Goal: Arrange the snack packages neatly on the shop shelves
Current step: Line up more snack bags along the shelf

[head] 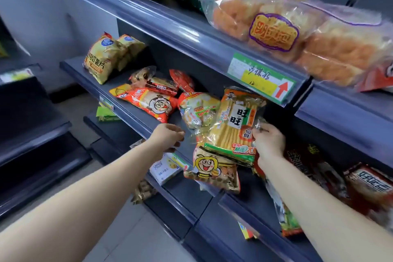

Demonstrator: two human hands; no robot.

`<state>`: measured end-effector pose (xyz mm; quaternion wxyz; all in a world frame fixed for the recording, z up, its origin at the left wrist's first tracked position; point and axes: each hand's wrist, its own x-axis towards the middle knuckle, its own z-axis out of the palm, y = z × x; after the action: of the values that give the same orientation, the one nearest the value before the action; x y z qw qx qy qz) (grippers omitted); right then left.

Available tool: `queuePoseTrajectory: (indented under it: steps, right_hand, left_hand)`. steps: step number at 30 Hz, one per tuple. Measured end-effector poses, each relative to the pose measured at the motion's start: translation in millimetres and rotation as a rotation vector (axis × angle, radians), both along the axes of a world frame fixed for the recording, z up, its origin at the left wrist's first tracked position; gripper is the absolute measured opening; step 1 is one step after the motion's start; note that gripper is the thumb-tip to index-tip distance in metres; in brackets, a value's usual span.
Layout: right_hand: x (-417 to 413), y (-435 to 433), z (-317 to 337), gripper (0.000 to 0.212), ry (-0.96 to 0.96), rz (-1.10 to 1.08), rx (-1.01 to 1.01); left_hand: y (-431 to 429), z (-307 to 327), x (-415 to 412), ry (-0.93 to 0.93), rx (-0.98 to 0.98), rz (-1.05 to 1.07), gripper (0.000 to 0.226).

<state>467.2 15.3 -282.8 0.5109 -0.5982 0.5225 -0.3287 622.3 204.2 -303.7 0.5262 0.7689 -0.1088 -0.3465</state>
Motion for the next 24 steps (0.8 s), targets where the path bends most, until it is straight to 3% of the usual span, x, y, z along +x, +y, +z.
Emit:
queuePoseTrajectory:
  steps: [3, 6, 10, 14, 17, 20, 24]
  right_hand:
    - [2.7, -3.7, -3.9, 0.020, -0.015, -0.049, 0.010]
    - [2.5, -4.8, -8.6, 0.020, -0.026, -0.089, 0.038]
    - [0.6, -4.8, -14.4, 0.021, 0.001, -0.132, 0.054]
    - [-2.4, -3.1, -20.6, 0.022, 0.027, -0.157, 0.085]
    - [-3.3, -1.9, -24.8, 0.022, 0.016, -0.196, 0.105]
    - [-4.4, -3.5, -27.3, 0.024, 0.005, -0.232, 0.127]
    - [-2.6, -5.3, -27.6, 0.027, -0.002, -0.260, 0.142]
  left_hand:
    - [-20.5, -21.3, -5.8, -0.098, 0.239, -0.228, 0.030]
    - [-38.5, -38.3, -16.0, -0.039, 0.347, -0.401, 0.061]
    - [-55.3, -49.9, -14.3, -0.047, 0.394, -0.393, 0.089]
    - [-71.4, -55.7, 9.0, -0.130, 0.239, -0.244, 0.074]
    - [-83.5, -59.3, 20.4, 0.086, 0.091, -0.125, 0.072]
    - [-88.1, -63.7, 18.4, 0.351, 0.067, -0.134, 0.042]
    - [-88.4, -69.0, 12.9, 0.342, 0.153, -0.186, 0.035]
